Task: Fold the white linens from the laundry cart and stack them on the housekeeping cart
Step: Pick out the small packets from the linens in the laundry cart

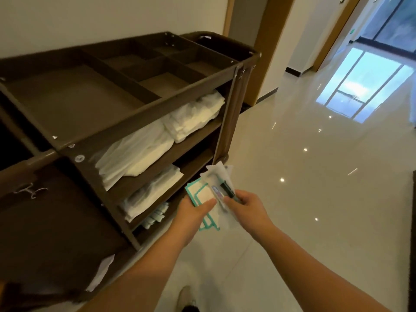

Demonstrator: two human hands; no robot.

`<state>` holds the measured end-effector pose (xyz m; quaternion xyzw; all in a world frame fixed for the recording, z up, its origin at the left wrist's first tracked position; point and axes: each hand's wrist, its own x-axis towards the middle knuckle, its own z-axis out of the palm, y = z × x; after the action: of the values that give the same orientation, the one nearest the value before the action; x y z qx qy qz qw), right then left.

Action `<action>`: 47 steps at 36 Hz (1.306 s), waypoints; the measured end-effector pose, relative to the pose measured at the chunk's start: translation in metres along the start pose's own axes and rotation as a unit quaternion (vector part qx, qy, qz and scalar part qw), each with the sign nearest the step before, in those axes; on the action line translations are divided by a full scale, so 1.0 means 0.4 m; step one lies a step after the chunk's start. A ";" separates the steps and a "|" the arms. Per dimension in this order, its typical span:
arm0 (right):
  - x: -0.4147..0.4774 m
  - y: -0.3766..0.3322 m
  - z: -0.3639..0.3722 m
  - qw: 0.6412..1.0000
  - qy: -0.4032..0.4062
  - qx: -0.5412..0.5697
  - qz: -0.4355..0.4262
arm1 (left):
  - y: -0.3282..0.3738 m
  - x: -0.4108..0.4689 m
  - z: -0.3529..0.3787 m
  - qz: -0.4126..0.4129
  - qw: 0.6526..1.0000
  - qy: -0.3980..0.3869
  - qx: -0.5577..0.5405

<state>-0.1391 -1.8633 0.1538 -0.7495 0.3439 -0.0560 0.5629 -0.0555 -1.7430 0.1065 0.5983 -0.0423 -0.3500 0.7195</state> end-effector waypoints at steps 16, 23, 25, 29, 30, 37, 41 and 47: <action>0.490 -0.031 0.074 0.978 -0.201 -0.042 -0.022 | 0.032 0.353 -0.030 -0.022 0.975 0.219 -0.023; 0.670 0.030 0.047 0.925 -0.355 -0.126 -0.052 | -0.051 0.434 0.057 0.021 0.933 0.354 -0.070; 0.716 0.046 0.023 0.903 -0.397 -0.147 -0.066 | -0.083 0.447 0.103 0.025 0.913 0.399 -0.086; 0.768 0.085 -0.020 0.870 -0.454 -0.182 -0.067 | -0.134 0.471 0.195 0.031 0.892 0.432 -0.128; 0.774 0.096 -0.029 0.866 -0.461 -0.184 -0.067 | -0.141 0.474 0.215 0.029 0.887 0.439 -0.140; 0.790 0.211 -0.014 0.844 -0.485 -0.221 -0.053 | -0.264 0.468 0.252 -0.004 0.855 0.484 -0.186; 0.817 0.299 0.041 0.851 -0.477 -0.213 -0.044 | -0.373 0.481 0.185 -0.027 0.857 0.489 -0.160; 0.941 0.533 0.151 0.838 -0.472 -0.266 -0.060 | -0.576 0.589 0.060 -0.024 0.849 0.507 -0.151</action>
<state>0.0779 -2.0602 -0.1700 -0.8251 -0.0074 0.3649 0.4313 0.0056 -1.9027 -0.1763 0.5775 0.3958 -0.0176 0.7138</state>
